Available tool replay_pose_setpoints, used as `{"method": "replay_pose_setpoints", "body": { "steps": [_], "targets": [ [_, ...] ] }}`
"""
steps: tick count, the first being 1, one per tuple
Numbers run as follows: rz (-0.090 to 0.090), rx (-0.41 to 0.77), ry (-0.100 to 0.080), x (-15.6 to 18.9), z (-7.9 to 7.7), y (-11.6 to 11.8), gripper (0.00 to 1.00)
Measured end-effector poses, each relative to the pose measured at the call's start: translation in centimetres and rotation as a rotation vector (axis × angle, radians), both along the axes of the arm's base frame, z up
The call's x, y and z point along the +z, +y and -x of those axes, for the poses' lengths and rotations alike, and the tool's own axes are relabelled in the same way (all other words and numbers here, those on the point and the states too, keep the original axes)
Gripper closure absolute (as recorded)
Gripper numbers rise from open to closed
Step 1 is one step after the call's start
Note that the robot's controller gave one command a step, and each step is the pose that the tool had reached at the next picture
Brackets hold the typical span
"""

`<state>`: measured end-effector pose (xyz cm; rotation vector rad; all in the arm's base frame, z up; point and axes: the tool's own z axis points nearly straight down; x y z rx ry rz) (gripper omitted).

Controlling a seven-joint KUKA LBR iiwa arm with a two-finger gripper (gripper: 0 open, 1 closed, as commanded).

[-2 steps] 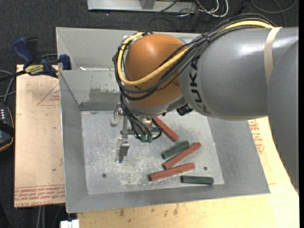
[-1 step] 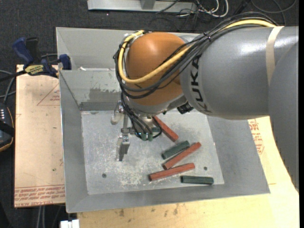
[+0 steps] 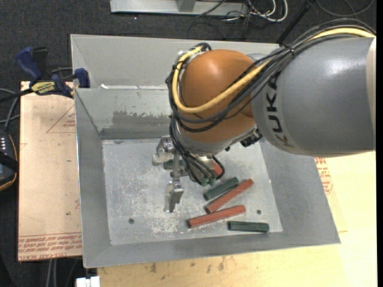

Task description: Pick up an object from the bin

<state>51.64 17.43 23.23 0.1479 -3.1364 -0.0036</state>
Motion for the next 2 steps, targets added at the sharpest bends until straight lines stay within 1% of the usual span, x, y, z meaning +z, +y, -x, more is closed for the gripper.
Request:
{"method": "replay_pose_setpoints", "body": {
  "steps": [1, 2],
  "targets": [
    [0.001, 0.127, -0.003, -1.55, -1.15, -5.38, 0.00],
    [0.003, 0.120, -0.006, -2.09, -1.33, -5.96, 0.00]
  ]
}}
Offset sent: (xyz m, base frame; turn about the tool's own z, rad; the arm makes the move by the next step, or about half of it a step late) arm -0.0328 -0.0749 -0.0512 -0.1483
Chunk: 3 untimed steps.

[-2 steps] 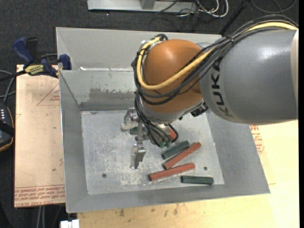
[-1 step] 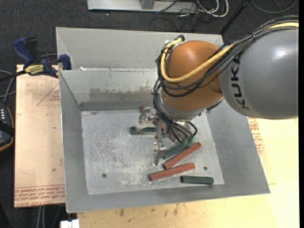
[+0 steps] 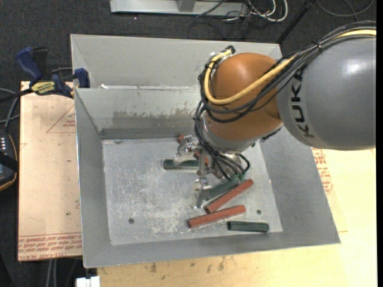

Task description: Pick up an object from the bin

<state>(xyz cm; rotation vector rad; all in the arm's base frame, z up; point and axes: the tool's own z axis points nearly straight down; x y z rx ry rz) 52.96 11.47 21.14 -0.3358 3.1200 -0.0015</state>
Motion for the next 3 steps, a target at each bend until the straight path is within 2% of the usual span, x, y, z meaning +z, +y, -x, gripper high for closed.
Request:
{"method": "replay_pose_setpoints", "body": {
  "steps": [1, 2, 3],
  "targets": [
    [-0.001, 0.138, 0.010, 3.6, -0.3, 0.0, 0.00],
    [-0.002, 0.208, -0.017, 3.6, -2.5, -0.6, 0.00],
    [-0.002, 0.173, -0.001, -3.2, -2.5, -1.3, 0.00]
  ]
}}
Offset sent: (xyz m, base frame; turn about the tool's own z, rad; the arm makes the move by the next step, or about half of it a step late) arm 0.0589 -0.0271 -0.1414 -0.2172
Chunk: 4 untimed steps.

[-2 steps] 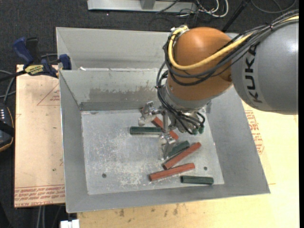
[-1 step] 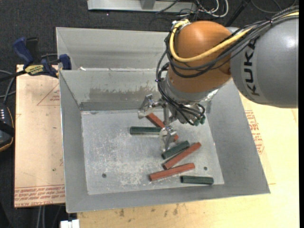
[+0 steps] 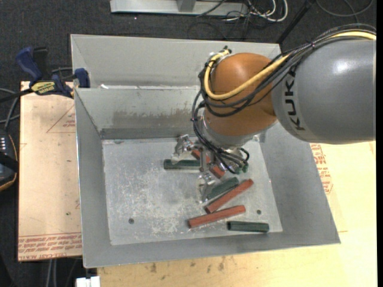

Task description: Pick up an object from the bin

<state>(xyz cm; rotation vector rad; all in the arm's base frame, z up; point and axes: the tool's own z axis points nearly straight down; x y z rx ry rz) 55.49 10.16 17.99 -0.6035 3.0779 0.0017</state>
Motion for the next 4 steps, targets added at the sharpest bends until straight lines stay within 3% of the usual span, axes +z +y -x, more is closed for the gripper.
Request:
{"method": "replay_pose_setpoints", "body": {
  "steps": [1, 2, 3, 4],
  "targets": [
    [0.001, 0.132, 0.004, -4.3, -1.1, -1.1, 0.00],
    [0.001, 0.170, 0.003, -7.3, -2.1, -2.9, 0.00],
    [0.000, -0.133, 0.003, -6.4, -2.6, -4.9, 0.00],
    [0.001, 0.317, -0.002, -10.0, -9.2, -1.3, 1.00]
  ]
}}
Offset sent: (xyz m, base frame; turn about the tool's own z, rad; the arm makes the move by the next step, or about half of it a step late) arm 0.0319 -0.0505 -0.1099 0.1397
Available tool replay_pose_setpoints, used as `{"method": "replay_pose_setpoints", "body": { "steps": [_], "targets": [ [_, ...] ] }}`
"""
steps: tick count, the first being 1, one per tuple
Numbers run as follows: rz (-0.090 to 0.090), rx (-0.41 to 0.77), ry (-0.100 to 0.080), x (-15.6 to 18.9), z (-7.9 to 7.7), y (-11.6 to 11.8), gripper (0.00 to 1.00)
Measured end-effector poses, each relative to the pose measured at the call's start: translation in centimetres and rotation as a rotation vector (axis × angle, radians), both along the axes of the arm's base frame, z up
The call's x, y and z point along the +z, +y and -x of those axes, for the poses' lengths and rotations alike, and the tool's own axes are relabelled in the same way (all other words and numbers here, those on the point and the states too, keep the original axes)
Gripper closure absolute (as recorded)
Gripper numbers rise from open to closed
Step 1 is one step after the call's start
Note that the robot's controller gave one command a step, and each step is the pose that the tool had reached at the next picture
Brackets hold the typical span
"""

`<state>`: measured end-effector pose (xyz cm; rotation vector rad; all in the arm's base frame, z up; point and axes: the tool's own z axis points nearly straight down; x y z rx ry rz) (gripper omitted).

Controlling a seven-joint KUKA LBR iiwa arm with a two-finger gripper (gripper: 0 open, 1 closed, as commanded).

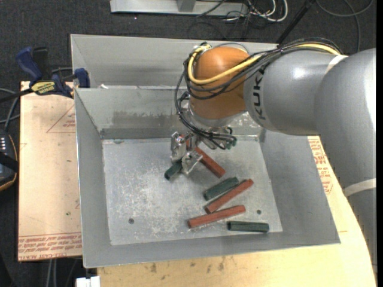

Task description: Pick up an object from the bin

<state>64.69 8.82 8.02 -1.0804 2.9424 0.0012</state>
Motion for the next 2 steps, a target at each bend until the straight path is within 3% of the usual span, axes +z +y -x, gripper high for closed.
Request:
{"method": "replay_pose_setpoints", "body": {
  "steps": [1, 2],
  "targets": [
    [0.000, 0.000, 0.000, 0.0, 0.0, 0.0, 1.00],
    [0.000, -0.031, 0.000, 15.1, -0.1, 2.0, 1.00]
  ]
}}
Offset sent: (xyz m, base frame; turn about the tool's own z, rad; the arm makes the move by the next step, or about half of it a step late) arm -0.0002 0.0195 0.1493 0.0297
